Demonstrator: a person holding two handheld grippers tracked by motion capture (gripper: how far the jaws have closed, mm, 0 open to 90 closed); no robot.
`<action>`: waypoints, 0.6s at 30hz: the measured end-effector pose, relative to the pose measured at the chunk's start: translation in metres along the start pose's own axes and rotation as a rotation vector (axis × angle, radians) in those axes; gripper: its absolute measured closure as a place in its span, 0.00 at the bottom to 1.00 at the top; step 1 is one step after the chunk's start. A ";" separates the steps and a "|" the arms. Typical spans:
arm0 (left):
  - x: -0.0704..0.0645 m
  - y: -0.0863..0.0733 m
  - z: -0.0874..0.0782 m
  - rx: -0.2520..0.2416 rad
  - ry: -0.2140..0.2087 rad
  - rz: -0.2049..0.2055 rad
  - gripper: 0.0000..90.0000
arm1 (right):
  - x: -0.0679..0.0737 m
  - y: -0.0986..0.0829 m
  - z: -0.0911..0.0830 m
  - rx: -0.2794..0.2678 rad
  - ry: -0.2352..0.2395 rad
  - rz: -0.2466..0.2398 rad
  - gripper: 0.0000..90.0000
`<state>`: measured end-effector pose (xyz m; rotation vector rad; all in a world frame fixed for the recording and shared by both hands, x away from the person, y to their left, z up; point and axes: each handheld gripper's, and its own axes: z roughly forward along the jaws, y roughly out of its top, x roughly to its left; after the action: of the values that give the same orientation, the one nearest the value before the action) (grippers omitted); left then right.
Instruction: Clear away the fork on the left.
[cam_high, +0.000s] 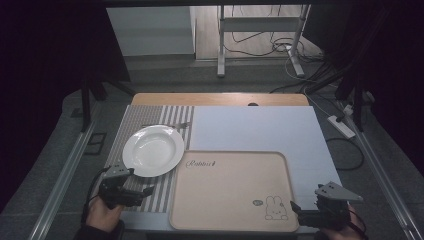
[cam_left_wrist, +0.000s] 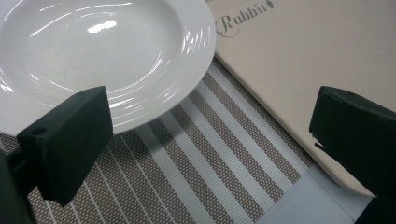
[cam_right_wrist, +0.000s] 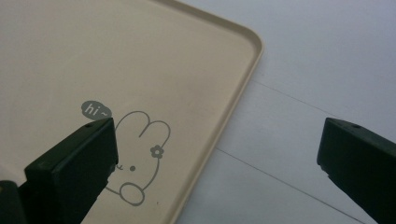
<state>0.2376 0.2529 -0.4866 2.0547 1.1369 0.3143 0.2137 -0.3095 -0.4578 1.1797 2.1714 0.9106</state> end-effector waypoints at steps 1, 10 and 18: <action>0.001 0.001 0.001 0.006 -0.001 -0.006 0.01 | 0.000 0.000 0.000 0.000 0.000 -0.001 0.00; 0.016 0.009 0.016 0.021 -0.001 -0.044 0.00 | 0.000 0.000 0.000 0.005 0.001 -0.002 0.00; 0.032 0.019 0.027 0.019 0.007 -0.042 0.00 | 0.000 0.000 0.001 0.005 -0.001 -0.003 0.00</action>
<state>0.2820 0.2591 -0.4957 2.0451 1.1899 0.2913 0.2144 -0.3088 -0.4584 1.1787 2.1756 0.9039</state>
